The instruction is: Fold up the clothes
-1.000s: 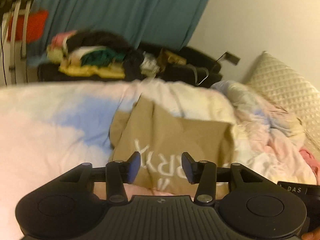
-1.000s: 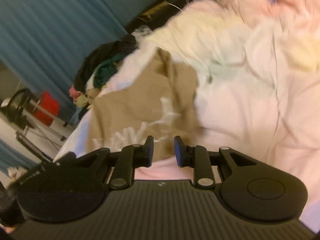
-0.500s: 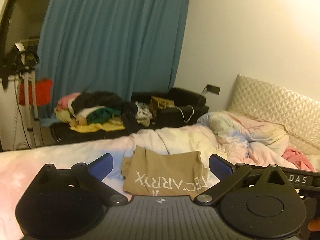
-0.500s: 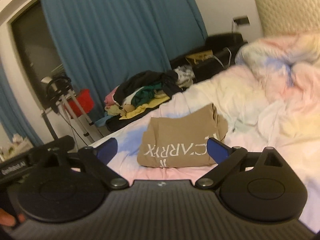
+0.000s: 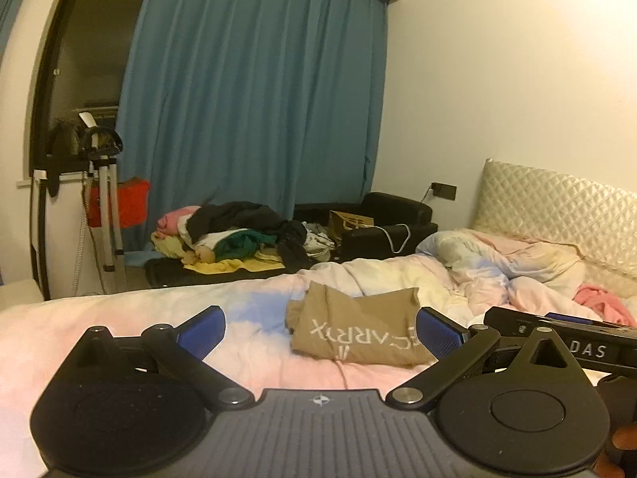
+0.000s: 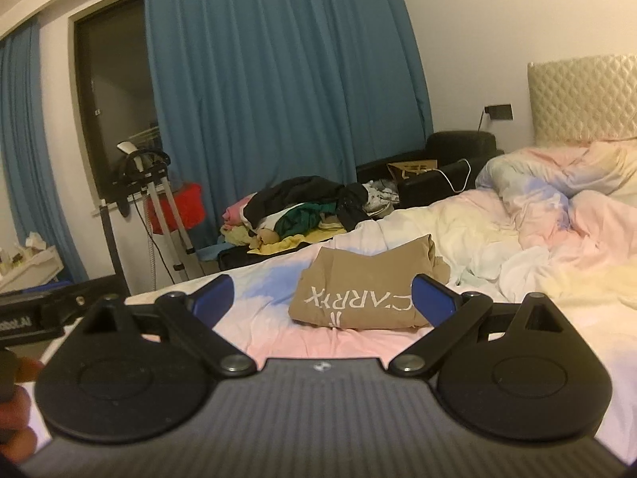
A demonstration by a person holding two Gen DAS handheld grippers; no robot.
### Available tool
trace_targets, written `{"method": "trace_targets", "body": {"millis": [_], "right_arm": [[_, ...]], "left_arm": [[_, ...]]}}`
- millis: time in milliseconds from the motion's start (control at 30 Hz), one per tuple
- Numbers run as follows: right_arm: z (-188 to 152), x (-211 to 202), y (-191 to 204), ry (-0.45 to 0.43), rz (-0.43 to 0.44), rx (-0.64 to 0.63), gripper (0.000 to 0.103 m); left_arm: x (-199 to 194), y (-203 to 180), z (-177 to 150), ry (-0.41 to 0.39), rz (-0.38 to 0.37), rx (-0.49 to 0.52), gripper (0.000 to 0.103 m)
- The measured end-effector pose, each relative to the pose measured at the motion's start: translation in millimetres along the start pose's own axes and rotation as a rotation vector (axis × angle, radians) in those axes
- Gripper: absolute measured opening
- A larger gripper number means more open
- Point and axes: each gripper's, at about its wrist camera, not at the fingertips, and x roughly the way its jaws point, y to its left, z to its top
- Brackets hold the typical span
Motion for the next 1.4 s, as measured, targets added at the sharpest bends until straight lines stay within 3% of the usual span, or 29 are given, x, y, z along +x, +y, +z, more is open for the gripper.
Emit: {"method": "trace_targets", "body": {"millis": [200,433,933,1400], "right_arm": [[-22.7,-0.2,6.6,-0.015,-0.011,-0.019,0.097],[-45.2,1.3,10.4,-0.009,-0.011,-0.068,0.097],[-52.2,4.4,10.3,0.008,-0.044,-0.071,0.097],[-54.5,4.2,11.3,0.025,-0.057,-0.064,0.097]], "left_arm": [[-15.6,4.7,-30.1,-0.019,0.043,0.020,0.103],[-15.1,13.1,-44.2,-0.042,0.035,-0.017,0.103],[3.3,19.7,-63.8,0.008,0.021,-0.032,0.103],[-0.9,18.9,-62.2,-0.007,0.032,-0.011,0.103]]}}
